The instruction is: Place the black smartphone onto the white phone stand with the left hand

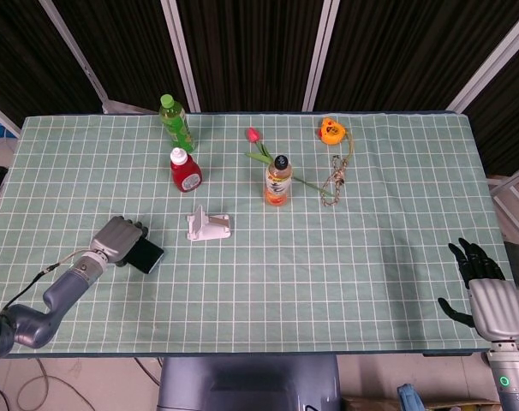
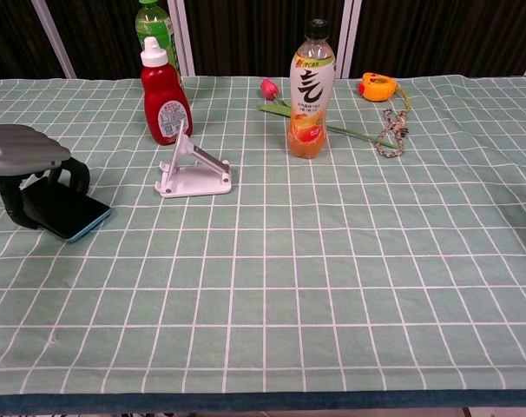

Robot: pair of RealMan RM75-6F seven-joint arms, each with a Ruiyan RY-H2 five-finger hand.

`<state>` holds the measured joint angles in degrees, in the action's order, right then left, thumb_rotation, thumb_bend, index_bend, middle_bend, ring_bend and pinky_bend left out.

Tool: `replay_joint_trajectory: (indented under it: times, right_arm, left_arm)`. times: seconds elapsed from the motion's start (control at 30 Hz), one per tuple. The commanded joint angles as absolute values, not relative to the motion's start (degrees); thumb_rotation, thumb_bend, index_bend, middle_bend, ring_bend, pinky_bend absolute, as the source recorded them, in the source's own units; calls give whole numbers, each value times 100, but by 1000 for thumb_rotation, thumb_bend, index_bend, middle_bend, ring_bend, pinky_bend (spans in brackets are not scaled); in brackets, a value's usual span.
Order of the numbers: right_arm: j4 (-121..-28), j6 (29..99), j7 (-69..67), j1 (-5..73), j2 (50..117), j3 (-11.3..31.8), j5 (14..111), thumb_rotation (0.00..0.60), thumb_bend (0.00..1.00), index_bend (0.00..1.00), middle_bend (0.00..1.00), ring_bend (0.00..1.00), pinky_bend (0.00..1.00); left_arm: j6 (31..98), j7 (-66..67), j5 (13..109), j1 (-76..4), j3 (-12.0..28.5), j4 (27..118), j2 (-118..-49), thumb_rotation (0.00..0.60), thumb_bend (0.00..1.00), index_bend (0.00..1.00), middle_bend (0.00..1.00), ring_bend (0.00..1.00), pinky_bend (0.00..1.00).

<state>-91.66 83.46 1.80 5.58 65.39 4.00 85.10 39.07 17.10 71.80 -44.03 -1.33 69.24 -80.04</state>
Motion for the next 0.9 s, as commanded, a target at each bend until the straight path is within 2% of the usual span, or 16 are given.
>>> replay_joint_trajectory:
  times: [0.03,0.2,0.43,0.6,0.9]
  right_arm:
    - [-9169,8348,179,558,6535,400,8513,600,321,94,1,0,186]
    - [-9167,8345,179,558,6538,400,8511,600,322,94,2,0,186]
    - [-9166,8348,158,557,6535,401,8514,600,321,94,1,0,186]
    - [-9156,8335,152,561,6540,401,8508,600,321,94,1,0,186]
    - [-9159,8322,161,565,6536,404,8495,600,322,94,2,0,186]
  left_arm:
    - [3940,1668,7195,-4392,-107,6976,-7968,600,275,494,577,374,390]
    - [4049,1554,7130,-4360,1,7120,-7922,600,276,499,583,377,394]
    - [4370,1261,6694,-4230,373,7499,-7935,600,275,500,583,378,396]
    - [4857,1022,5922,-4064,892,7966,-8130,600,276,501,583,378,396]
    - [5320,914,5136,-4075,1465,8421,-8448,600,275,500,583,378,398]
